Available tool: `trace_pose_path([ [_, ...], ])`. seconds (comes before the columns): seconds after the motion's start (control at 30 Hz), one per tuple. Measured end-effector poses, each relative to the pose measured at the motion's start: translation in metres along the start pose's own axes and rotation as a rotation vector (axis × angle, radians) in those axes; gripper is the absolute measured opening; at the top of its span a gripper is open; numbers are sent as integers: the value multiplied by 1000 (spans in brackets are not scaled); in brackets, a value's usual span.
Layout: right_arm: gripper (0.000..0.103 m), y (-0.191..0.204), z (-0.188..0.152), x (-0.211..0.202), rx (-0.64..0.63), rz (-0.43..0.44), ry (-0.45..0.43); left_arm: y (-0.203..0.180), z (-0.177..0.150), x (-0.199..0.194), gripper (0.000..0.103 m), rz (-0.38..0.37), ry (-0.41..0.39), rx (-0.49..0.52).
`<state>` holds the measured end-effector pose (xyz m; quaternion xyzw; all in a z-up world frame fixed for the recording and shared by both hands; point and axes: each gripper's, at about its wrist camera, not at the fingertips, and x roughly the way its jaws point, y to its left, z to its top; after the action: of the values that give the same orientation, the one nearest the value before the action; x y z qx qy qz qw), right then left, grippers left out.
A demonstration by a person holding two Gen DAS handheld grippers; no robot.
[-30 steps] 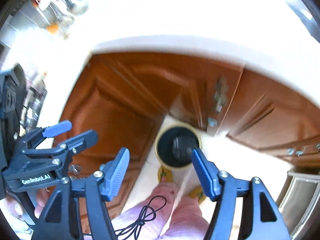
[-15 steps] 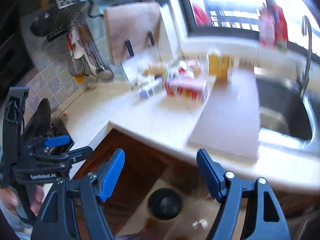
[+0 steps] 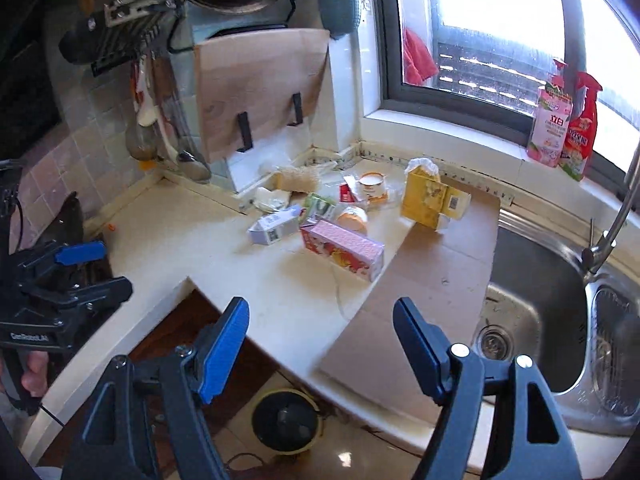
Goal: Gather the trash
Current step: 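Raise both tools back over the counter toward the cartons, then grasp the pink B.Duck carton with the right tool while the left grasps the white-blue carton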
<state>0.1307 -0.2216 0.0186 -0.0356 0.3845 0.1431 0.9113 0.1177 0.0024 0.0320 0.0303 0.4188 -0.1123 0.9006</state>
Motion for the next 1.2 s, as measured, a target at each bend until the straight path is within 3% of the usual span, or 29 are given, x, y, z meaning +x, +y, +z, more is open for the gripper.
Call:
trace_pose_path([
  [0.23, 75, -11, 33, 60, -95, -41, 80, 21, 40, 64, 89, -41, 37, 37],
  [0.53, 75, -23, 64, 170, -159, -79, 213, 60, 81, 195, 89, -55, 212, 3],
  [0.73, 75, -16, 66, 231, -270, -122, 285, 64, 95, 245, 88, -70, 256, 38],
  [0.8, 74, -11, 59, 242, -327, -139, 303, 63, 99, 254, 79, -86, 253, 61],
  [0.87, 62, -5, 49, 251, -389, -160, 328, 60, 102, 260, 74, -104, 252, 81],
  [0.97, 51, 0, 42, 251, -432, -178, 315, 57, 109, 270, 69, -132, 256, 104],
  [1.07, 40, -4, 45, 242, -360, -97, 326, 55, 114, 281, 62, -159, 273, 126],
  [1.2, 39, -18, 47, 220, -184, 3, 315, 47, 114, 293, 49, -173, 310, 167],
])
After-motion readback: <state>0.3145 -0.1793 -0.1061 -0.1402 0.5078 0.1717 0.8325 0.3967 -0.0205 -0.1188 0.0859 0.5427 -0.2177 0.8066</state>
